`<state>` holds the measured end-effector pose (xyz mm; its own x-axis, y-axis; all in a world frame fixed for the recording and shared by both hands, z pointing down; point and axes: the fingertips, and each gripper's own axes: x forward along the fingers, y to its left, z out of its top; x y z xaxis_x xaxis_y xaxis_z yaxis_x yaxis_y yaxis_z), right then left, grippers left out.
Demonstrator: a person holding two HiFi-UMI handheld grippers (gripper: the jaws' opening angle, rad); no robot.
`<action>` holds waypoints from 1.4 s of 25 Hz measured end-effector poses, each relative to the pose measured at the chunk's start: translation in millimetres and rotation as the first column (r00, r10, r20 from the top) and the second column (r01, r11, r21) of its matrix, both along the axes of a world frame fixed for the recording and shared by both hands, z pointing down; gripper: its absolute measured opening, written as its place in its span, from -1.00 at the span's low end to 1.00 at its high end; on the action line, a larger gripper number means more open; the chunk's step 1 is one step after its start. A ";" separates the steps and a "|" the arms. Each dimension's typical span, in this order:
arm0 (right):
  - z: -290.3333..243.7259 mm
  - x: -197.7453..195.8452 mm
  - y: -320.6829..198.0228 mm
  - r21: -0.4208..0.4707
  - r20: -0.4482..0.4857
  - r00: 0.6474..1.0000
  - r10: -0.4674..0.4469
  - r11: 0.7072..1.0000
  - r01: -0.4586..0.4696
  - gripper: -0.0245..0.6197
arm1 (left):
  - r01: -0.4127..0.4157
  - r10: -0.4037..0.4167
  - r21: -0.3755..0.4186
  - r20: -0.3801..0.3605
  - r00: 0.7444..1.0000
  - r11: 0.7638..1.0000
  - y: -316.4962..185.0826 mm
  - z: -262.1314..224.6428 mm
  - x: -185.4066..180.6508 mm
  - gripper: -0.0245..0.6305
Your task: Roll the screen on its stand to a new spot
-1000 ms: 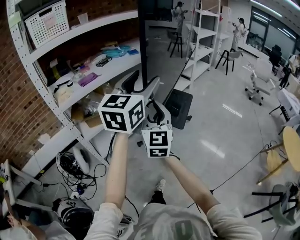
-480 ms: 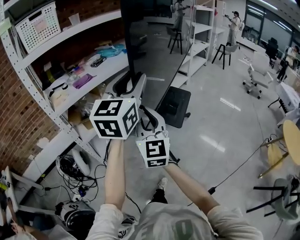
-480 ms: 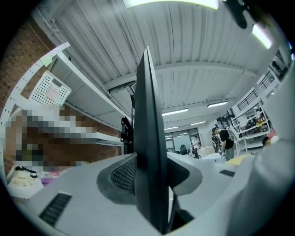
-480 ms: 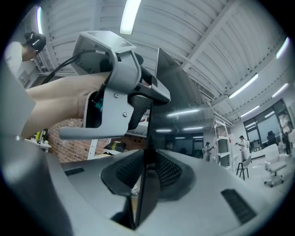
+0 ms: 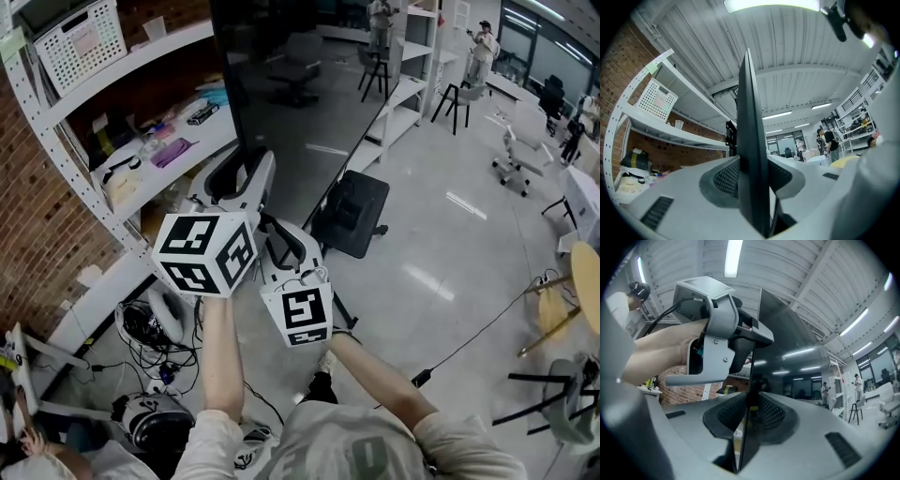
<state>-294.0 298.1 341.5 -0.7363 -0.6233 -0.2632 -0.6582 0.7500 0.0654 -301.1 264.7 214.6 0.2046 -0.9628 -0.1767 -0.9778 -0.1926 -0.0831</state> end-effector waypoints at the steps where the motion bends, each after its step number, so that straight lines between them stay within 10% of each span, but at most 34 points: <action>1: 0.0 -2.9 4.4 0.000 -0.001 1.000 -0.012 1.000 0.012 -0.66 | 0.002 -0.002 0.003 -0.004 1.000 1.000 4.5 -0.1 -3.0 -0.42; 23: 3.0 -59.5 93.1 -0.024 -0.025 0.934 -0.356 0.934 0.356 -0.77 | 0.068 -0.067 0.029 -0.039 0.997 0.997 84.2 0.5 -57.1 -0.48; 30: 10.8 -57.3 111.7 -0.086 0.007 0.829 -0.559 0.826 0.557 -0.77 | 0.047 -0.045 0.049 -0.029 0.999 0.998 112.0 -0.6 -60.3 -0.48; 35: 78.6 23.3 26.6 -0.393 0.346 0.829 -0.440 0.734 0.554 -0.18 | 0.039 -0.038 0.067 -0.012 0.999 0.997 142.6 -1.2 -43.3 -0.48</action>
